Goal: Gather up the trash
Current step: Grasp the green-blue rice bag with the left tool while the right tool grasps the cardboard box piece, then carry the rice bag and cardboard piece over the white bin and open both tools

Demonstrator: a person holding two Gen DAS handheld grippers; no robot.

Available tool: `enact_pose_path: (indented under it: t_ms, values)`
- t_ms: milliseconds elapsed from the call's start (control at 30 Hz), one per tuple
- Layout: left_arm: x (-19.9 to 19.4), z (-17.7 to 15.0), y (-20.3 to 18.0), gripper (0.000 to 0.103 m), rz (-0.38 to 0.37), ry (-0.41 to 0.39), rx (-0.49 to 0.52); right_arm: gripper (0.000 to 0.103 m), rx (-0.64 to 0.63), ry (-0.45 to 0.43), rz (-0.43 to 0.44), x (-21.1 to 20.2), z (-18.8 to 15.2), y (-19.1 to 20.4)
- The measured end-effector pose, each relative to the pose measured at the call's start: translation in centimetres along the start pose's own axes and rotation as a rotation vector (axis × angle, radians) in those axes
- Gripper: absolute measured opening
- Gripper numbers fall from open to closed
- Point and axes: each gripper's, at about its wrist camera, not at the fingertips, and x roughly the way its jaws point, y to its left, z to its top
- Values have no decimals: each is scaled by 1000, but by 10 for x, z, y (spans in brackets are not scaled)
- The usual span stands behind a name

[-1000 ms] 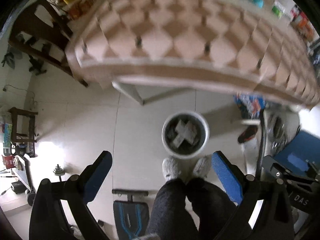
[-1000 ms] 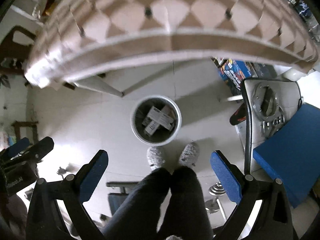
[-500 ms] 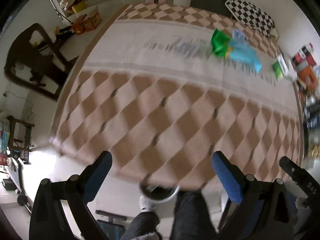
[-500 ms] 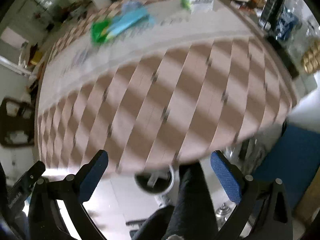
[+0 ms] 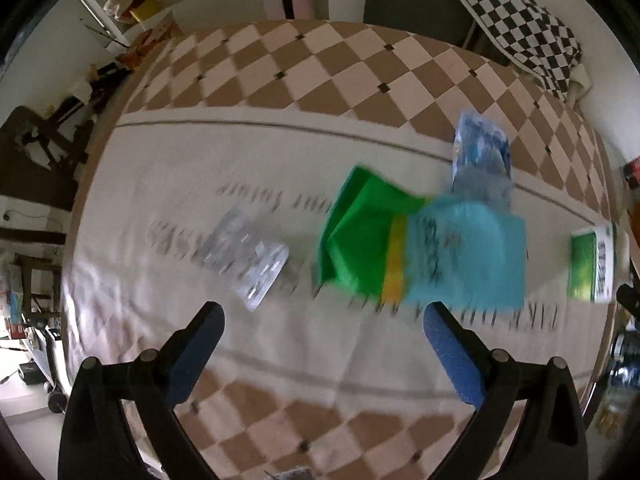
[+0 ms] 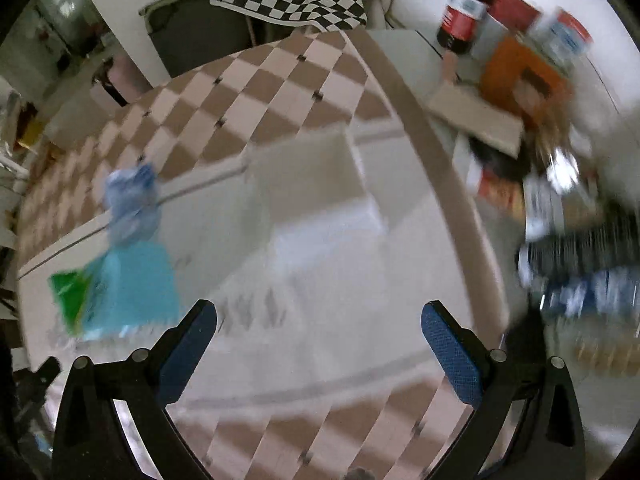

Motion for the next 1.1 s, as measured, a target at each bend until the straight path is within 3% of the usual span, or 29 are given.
enact_pose_path:
  t_ms: [200,367,400,433,500,567,700,1100]
  values:
    - [41,32,-14,101,-49,74,28,103,-53,86,-14,52,60,9]
    - [67,40,-19,99,-133,120,25,103,-74,142,2,80,70,18]
    - [67,41,-19,82,-156,110,17,103,-74,149,2,83,71,19]
    - [65,41,-18,76,-157,96,10,103,-75,160,5,87,71,20]
    - [57,42,-16,51,-161,62,11,90,-75,168,11,91,71,21]
    - [49,41,-15,43,-157,43,17,81,-73,171,19,93,70,22]
    - [20,34,-5,24,-153,-15,15,76,-64,146,38,86,67,21]
    - [-58,3,3,15,-29,-212,109,76,-105,2,42,19,19,47]
